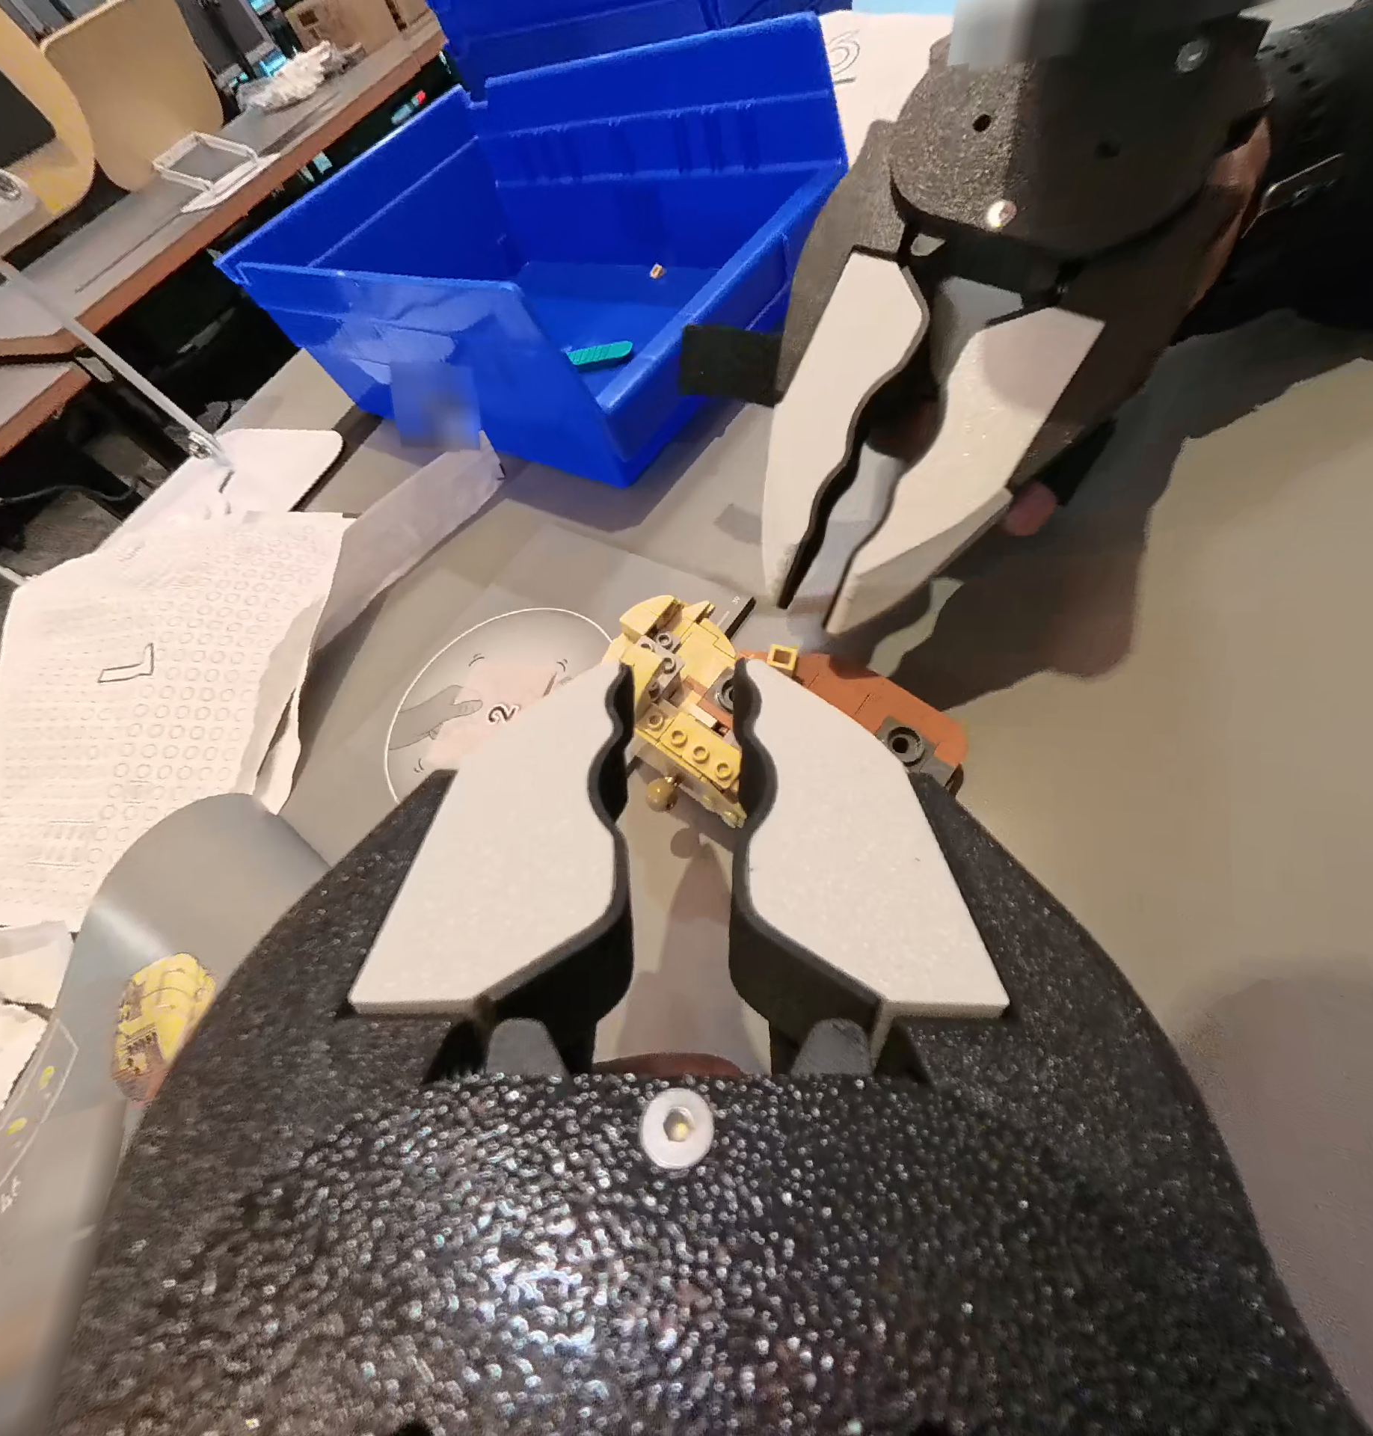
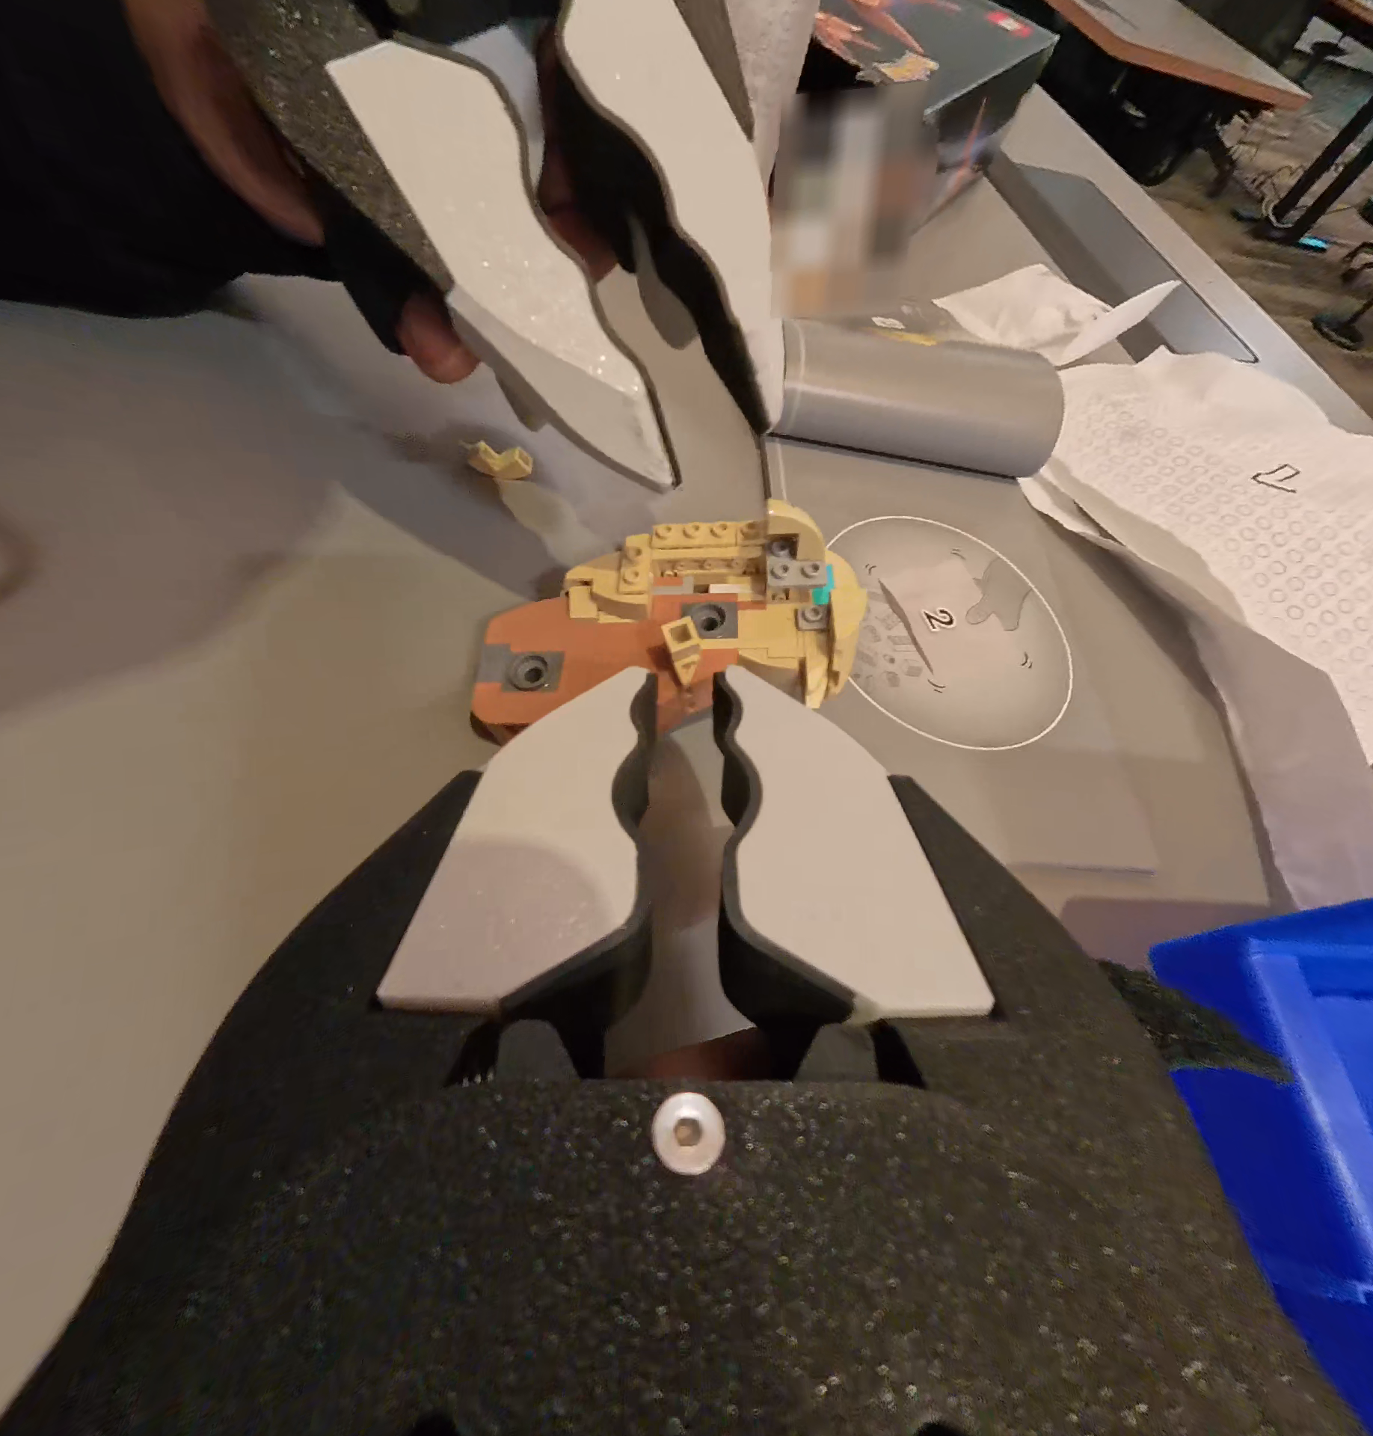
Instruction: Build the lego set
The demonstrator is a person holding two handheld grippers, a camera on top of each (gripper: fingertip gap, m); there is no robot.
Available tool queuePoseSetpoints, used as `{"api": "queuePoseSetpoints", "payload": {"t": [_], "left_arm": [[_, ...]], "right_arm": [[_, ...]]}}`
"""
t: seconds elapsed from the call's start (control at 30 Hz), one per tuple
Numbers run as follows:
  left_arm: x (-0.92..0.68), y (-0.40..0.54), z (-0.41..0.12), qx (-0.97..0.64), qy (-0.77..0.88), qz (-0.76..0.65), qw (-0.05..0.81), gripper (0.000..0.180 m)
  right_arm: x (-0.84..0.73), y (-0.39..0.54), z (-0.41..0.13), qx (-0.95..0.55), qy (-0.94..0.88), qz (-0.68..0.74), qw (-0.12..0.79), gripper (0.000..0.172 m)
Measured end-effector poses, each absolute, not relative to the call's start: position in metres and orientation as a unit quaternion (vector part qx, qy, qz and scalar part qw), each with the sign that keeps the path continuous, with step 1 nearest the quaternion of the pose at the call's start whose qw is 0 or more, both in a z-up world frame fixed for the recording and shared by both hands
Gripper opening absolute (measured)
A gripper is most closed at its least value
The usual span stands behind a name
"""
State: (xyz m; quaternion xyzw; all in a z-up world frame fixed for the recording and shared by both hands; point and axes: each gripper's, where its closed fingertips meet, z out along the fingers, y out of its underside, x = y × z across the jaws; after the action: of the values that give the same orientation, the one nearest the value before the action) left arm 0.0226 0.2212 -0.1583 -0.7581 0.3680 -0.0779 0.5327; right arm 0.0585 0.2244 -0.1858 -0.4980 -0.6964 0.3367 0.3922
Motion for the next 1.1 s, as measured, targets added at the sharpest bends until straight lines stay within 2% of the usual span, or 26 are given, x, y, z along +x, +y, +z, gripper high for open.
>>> {"api": "queuePoseSetpoints", "payload": {"t": [0.4, 0.47, 0.57, 0.63, 0.73, 0.9, 1.0, 1.1], "left_arm": [[0.031, 0.214, -0.164, -0.748, 0.385, -0.107, 0.529, 0.023], [0.031, 0.213, -0.166, -0.75, 0.387, -0.109, 0.526, 0.023], [0.031, 0.211, -0.167, -0.752, 0.385, -0.123, 0.521, 0.023], [0.031, 0.209, -0.166, -0.755, 0.376, -0.143, 0.518, 0.023], [0.031, 0.208, -0.161, -0.766, 0.335, -0.206, 0.509, 0.023], [0.039, 0.205, -0.133, -0.744, 0.22, -0.425, 0.466, 0.023], [0.044, 0.203, -0.12, -0.715, 0.166, -0.535, 0.418, 0.023], [0.048, 0.198, -0.118, -0.698, 0.156, -0.583, 0.385, 0.022]], "right_arm": [[0.044, 0.218, -0.189, -0.462, -0.725, 0.325, 0.393, 0.024], [0.041, 0.218, -0.189, -0.462, -0.727, 0.323, 0.393, 0.021], [0.038, 0.222, -0.193, -0.467, -0.73, 0.302, 0.396, 0.008], [0.039, 0.221, -0.192, -0.46, -0.733, 0.297, 0.404, 0.008], [0.039, 0.222, -0.178, -0.427, -0.722, 0.298, 0.455, 0.008], [0.047, 0.204, -0.127, -0.237, -0.697, 0.282, 0.616, 0.008], [0.046, 0.198, -0.117, -0.168, -0.698, 0.231, 0.657, 0.008], [0.044, 0.196, -0.113, -0.112, -0.696, 0.177, 0.686, 0.008]]}}
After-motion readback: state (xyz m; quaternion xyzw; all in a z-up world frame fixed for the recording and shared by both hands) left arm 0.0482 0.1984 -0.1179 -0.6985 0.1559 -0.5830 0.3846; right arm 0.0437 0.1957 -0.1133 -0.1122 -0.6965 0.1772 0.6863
